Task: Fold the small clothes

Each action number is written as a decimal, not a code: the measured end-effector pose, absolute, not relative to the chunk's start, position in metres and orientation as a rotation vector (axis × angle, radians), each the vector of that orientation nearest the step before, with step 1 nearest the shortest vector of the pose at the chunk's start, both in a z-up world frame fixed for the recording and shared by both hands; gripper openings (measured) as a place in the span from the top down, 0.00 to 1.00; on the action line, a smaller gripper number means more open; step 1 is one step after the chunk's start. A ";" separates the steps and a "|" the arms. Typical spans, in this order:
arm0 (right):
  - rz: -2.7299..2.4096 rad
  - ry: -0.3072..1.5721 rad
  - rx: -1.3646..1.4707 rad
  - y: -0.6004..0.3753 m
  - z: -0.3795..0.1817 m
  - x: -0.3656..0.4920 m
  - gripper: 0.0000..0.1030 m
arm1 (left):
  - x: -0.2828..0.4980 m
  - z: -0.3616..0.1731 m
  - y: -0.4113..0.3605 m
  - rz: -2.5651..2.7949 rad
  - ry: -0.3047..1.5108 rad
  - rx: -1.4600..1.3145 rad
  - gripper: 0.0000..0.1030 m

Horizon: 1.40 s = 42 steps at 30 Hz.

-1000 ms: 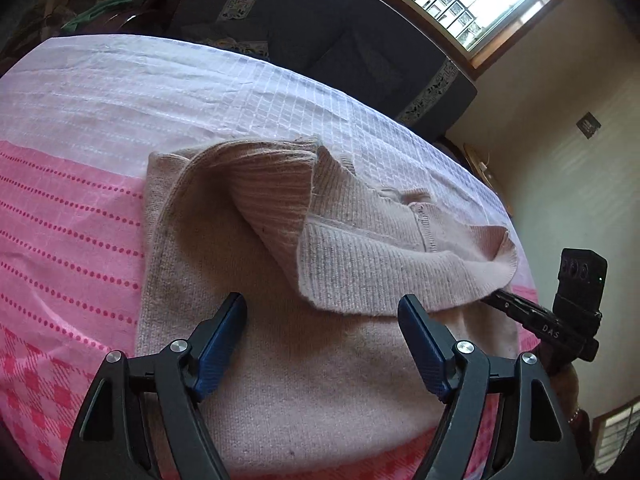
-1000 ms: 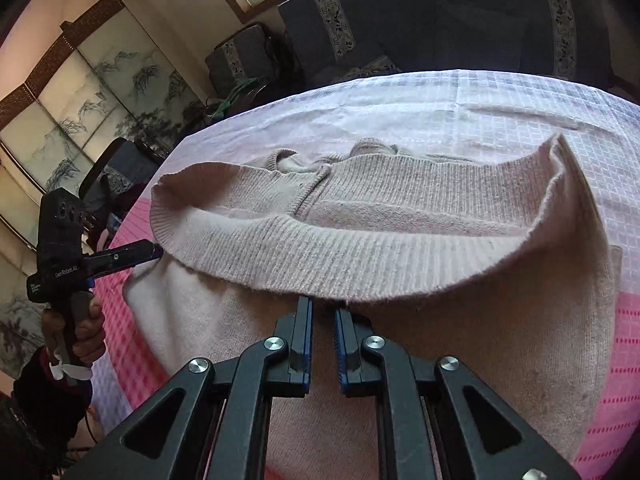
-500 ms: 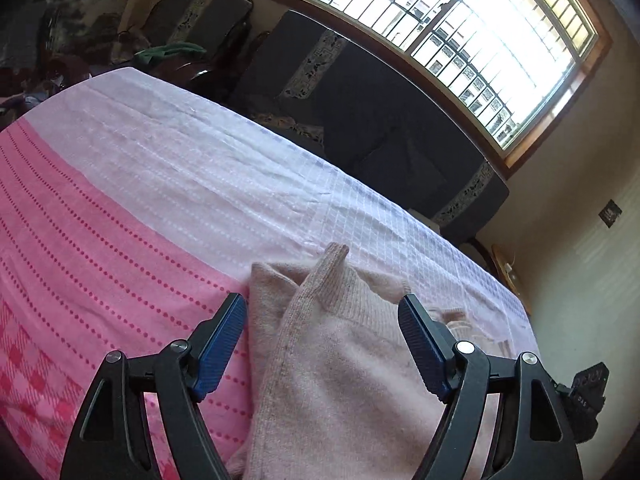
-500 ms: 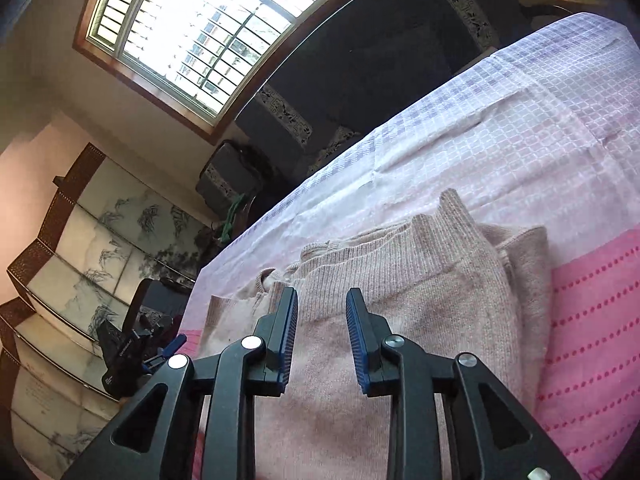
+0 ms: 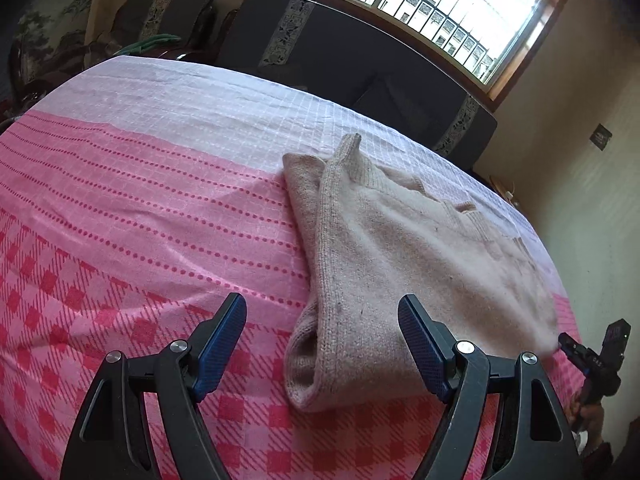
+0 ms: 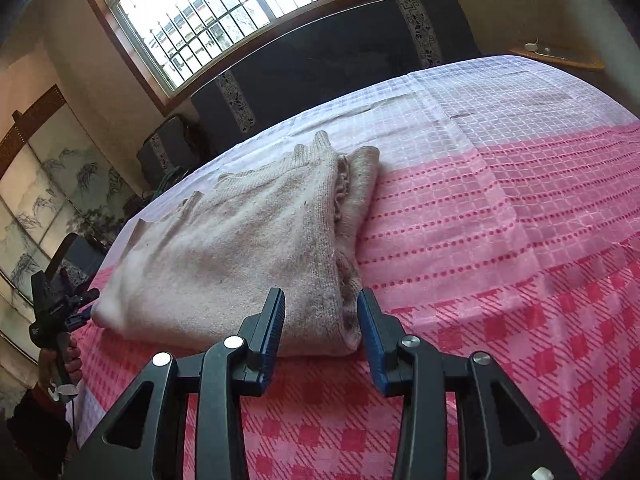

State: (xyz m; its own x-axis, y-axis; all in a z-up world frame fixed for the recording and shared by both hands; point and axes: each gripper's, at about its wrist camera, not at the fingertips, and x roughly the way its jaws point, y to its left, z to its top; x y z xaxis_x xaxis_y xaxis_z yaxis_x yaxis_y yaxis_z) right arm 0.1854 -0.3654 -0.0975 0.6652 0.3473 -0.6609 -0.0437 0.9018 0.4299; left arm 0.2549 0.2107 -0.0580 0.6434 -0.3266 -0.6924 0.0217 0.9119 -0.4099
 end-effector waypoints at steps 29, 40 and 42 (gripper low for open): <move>0.246 0.842 0.405 -0.356 -0.104 0.185 0.30 | 0.221 -0.062 0.166 -0.167 0.834 -0.075 0.66; 0.269 0.827 0.454 -0.361 -0.103 0.182 0.21 | 0.214 -0.062 0.164 -0.173 0.839 -0.066 0.72; 0.270 0.821 0.473 -0.364 -0.103 0.182 0.19 | 0.214 -0.062 0.163 -0.173 0.840 -0.066 0.72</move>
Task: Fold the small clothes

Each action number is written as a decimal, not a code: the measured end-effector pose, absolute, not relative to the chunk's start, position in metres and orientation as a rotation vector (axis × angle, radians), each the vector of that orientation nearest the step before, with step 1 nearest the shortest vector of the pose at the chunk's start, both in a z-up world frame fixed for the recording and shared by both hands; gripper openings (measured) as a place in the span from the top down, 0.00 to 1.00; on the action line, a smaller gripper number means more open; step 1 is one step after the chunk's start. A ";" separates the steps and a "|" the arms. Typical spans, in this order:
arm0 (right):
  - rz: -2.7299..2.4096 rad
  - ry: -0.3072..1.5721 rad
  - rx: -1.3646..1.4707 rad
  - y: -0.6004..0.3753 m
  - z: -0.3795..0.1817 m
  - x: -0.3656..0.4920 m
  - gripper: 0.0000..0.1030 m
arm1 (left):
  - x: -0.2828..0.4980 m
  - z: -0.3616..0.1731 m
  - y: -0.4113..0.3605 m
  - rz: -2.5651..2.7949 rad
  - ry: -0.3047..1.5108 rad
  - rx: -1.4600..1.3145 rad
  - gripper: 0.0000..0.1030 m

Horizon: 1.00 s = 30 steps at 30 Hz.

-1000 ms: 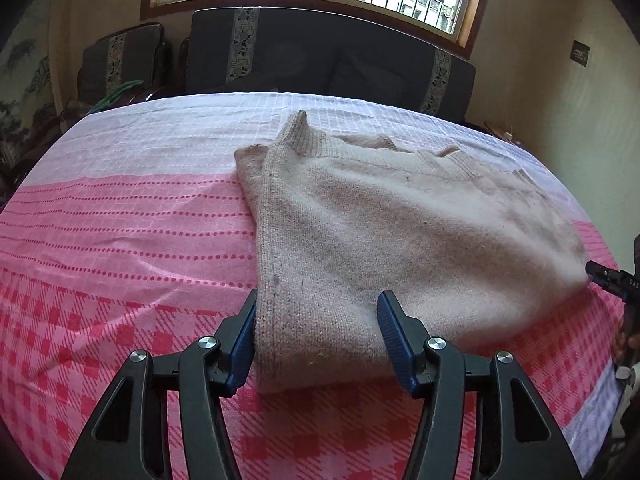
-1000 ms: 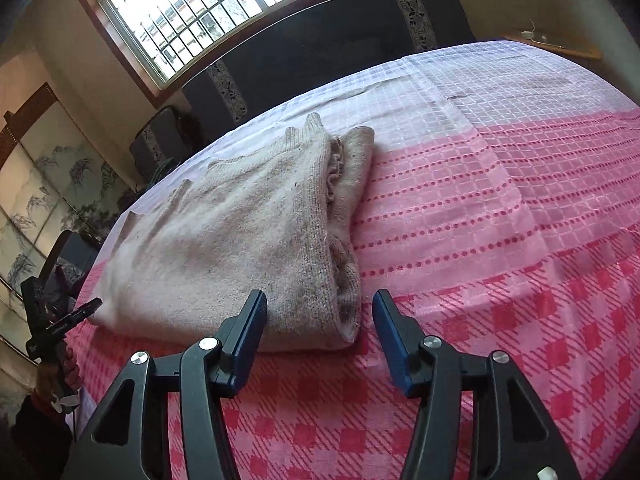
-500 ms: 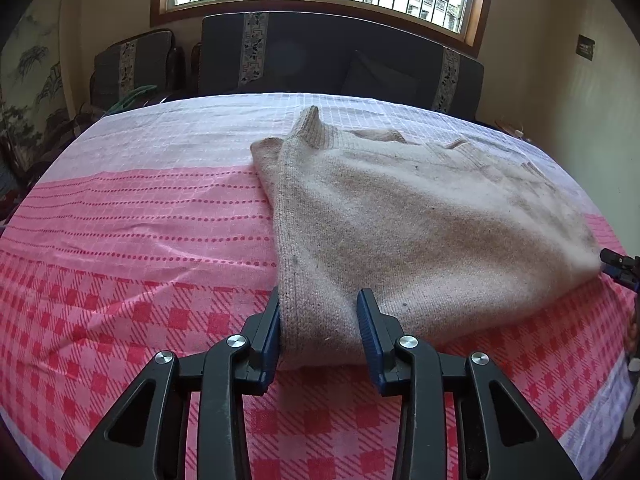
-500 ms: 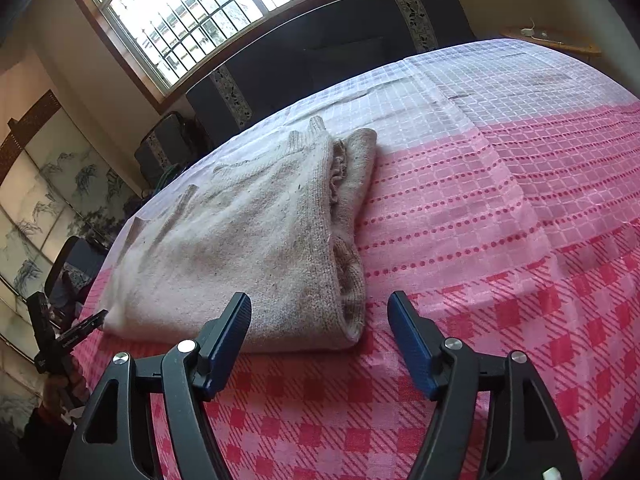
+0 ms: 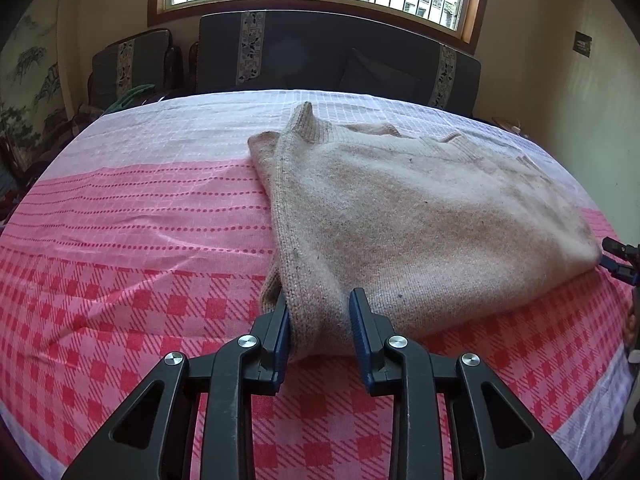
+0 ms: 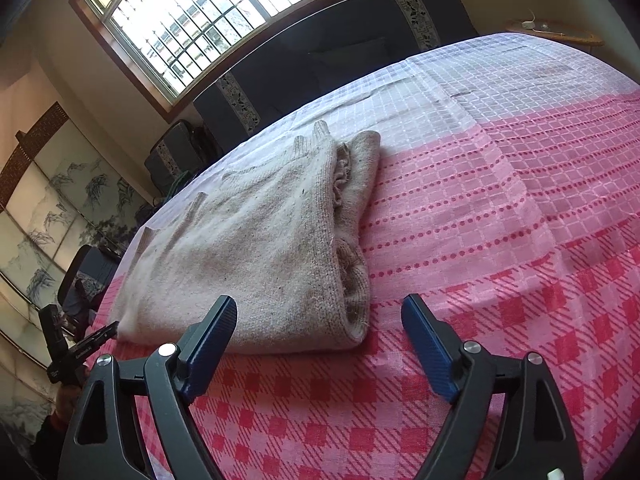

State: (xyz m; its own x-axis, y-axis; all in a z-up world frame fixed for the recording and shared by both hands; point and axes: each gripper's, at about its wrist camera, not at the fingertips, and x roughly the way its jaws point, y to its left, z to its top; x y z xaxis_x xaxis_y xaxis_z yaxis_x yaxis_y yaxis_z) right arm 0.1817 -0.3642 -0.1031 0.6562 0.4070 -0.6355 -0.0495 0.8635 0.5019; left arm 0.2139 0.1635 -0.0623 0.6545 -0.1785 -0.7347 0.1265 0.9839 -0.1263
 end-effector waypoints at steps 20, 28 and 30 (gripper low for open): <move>0.323 0.829 0.500 -0.367 -0.102 0.197 0.47 | 0.214 -0.063 0.164 -0.173 0.849 -0.079 0.72; 0.286 0.946 0.394 -0.361 -0.111 0.198 0.89 | 0.217 -0.066 0.172 -0.191 0.857 -0.122 0.71; 0.283 0.945 0.388 -0.360 -0.111 0.200 0.89 | 0.217 -0.066 0.175 -0.196 0.854 -0.135 0.71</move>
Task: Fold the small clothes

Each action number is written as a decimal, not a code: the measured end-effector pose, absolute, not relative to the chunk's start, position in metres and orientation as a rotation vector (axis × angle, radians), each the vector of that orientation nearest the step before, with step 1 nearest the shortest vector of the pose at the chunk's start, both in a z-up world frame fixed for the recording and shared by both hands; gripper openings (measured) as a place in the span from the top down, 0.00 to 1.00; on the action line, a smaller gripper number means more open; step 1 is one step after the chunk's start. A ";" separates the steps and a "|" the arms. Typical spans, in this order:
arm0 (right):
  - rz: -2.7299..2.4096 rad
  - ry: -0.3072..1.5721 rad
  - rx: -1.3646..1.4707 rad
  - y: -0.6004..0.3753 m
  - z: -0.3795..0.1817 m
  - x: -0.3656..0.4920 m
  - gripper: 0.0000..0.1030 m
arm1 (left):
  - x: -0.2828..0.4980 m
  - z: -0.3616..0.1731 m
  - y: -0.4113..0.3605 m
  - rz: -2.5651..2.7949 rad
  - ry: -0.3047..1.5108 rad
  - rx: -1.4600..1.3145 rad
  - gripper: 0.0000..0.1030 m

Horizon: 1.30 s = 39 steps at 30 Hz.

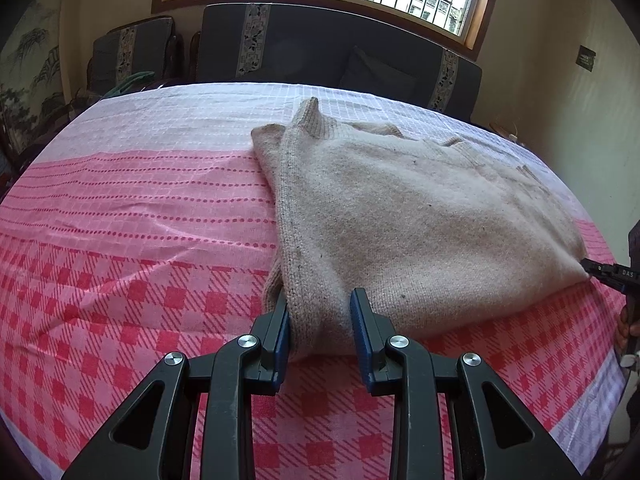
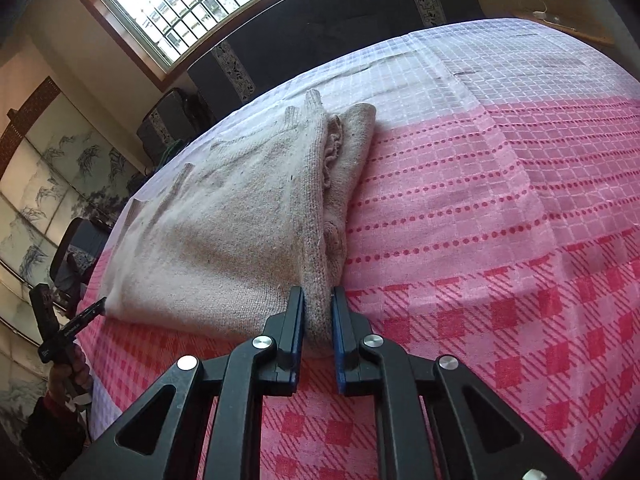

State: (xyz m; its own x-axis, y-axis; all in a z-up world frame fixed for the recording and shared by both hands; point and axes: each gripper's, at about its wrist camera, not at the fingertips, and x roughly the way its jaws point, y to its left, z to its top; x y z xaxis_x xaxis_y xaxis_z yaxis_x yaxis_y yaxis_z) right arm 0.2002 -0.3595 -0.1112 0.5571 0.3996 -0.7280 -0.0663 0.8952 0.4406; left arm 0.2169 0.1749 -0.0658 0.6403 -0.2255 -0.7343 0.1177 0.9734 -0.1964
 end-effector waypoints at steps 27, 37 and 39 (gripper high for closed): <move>0.366 0.893 0.536 -0.373 -0.117 0.192 0.72 | 0.352 -0.078 0.222 -0.530 1.070 -0.535 0.54; 0.392 0.878 0.514 -0.368 -0.114 0.190 0.59 | 0.361 -0.087 0.224 -0.597 1.062 -0.664 0.54; 0.396 0.877 0.517 -0.368 -0.114 0.191 0.57 | 0.357 -0.086 0.229 -0.596 1.062 -0.650 0.54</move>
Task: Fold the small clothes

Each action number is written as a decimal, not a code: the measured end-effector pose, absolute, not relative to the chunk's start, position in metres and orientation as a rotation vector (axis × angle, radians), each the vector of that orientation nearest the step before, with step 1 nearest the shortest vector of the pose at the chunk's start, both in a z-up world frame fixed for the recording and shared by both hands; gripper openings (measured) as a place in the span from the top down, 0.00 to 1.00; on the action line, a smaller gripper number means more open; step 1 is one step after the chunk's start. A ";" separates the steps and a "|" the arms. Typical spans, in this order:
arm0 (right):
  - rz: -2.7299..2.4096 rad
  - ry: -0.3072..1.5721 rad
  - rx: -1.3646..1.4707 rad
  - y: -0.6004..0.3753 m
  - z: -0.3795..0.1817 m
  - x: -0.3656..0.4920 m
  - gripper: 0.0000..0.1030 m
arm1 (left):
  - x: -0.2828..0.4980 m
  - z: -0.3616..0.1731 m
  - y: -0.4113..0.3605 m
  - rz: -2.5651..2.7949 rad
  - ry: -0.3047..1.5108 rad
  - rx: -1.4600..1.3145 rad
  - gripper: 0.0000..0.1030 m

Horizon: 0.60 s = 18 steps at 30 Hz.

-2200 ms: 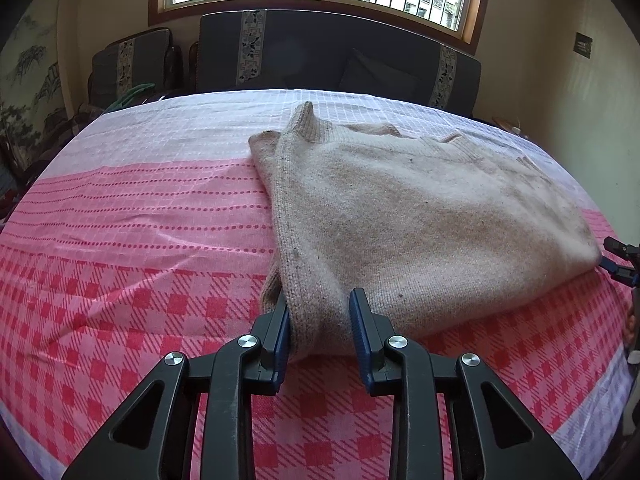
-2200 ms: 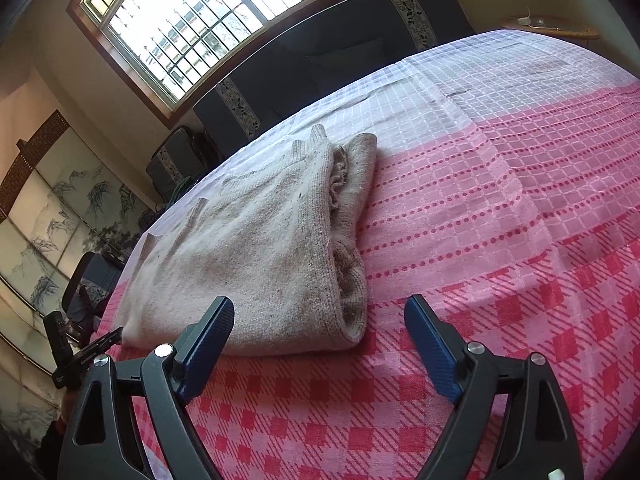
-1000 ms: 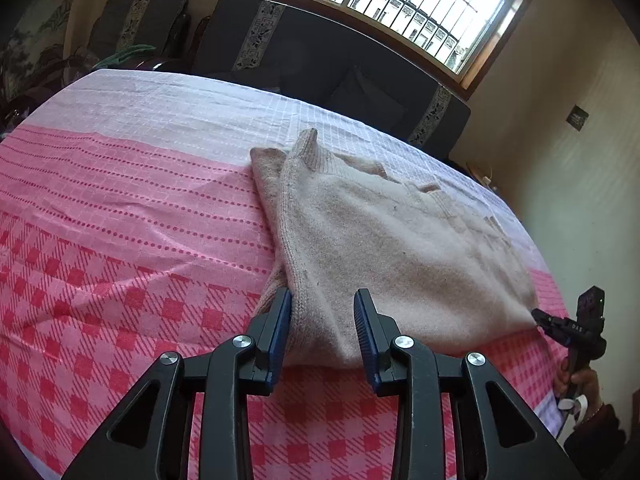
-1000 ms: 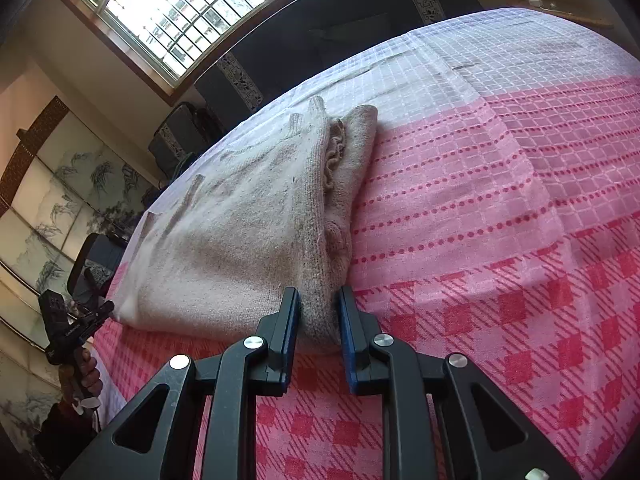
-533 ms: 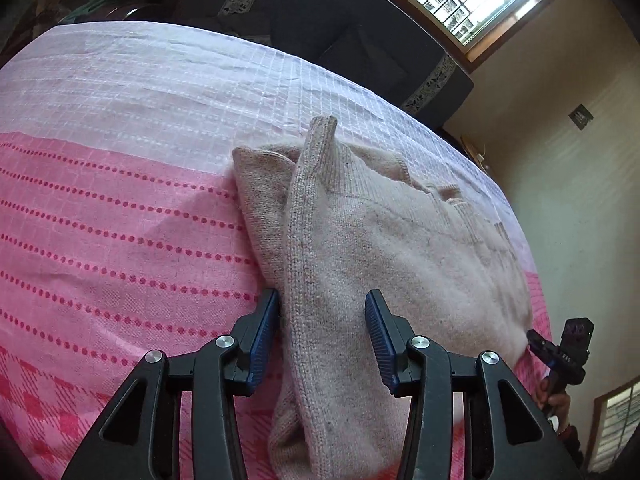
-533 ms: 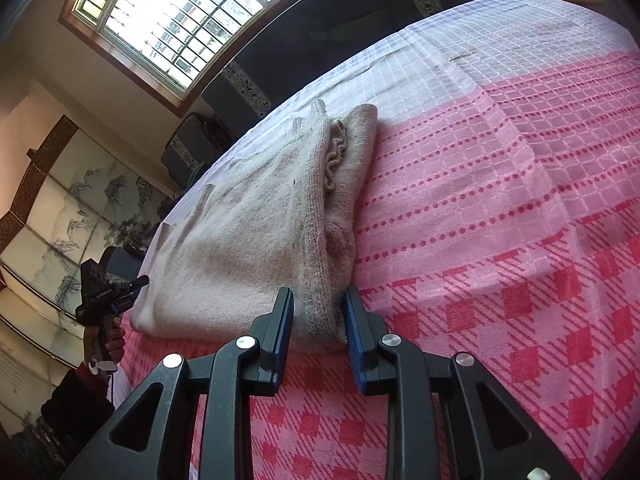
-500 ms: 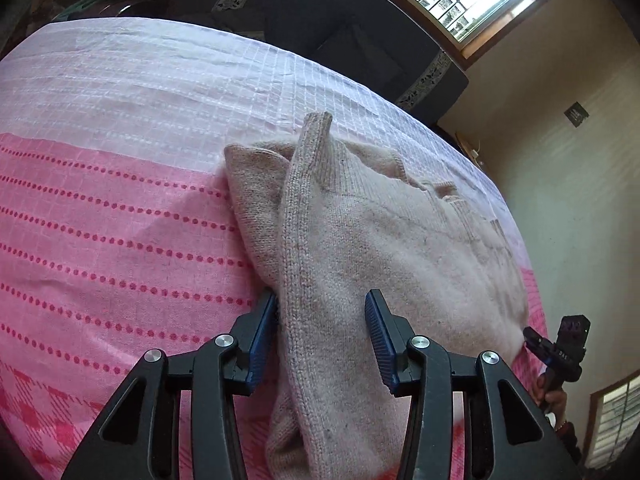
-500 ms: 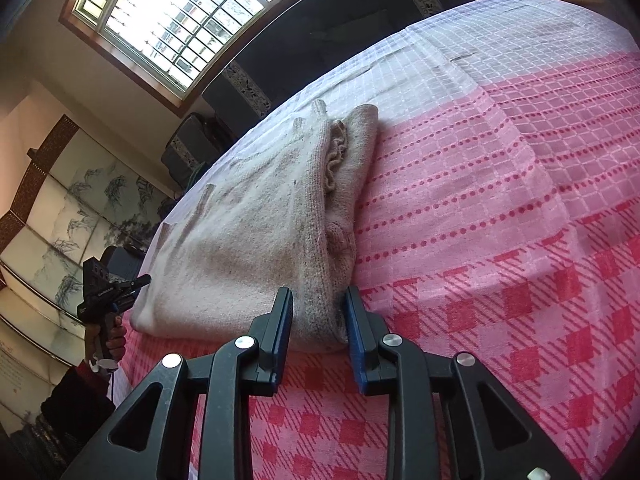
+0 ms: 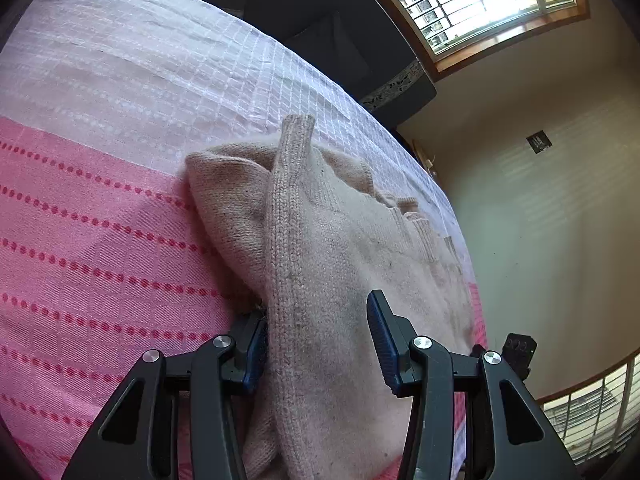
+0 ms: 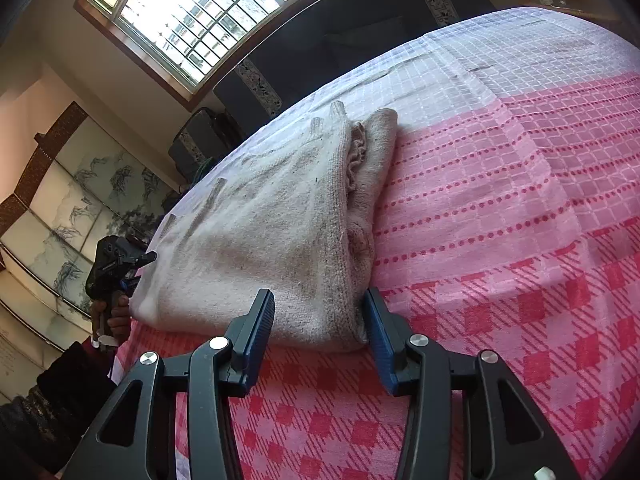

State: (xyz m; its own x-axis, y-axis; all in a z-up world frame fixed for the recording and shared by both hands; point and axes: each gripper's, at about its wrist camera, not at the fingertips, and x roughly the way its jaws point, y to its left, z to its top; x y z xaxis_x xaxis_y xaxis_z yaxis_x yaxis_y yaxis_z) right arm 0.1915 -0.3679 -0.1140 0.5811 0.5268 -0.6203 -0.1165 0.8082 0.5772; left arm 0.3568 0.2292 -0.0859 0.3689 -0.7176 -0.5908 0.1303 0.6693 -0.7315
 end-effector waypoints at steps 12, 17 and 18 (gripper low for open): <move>0.404 0.866 0.507 -0.364 -0.113 0.192 0.47 | 0.349 -0.089 0.224 -0.853 1.190 -0.630 0.54; 0.396 0.861 0.484 -0.360 -0.111 0.191 0.44 | 0.366 -0.090 0.213 -0.859 1.128 -0.700 0.54; 0.396 0.860 0.485 -0.360 -0.111 0.192 0.43 | 0.368 -0.091 0.209 -0.858 1.122 -0.712 0.54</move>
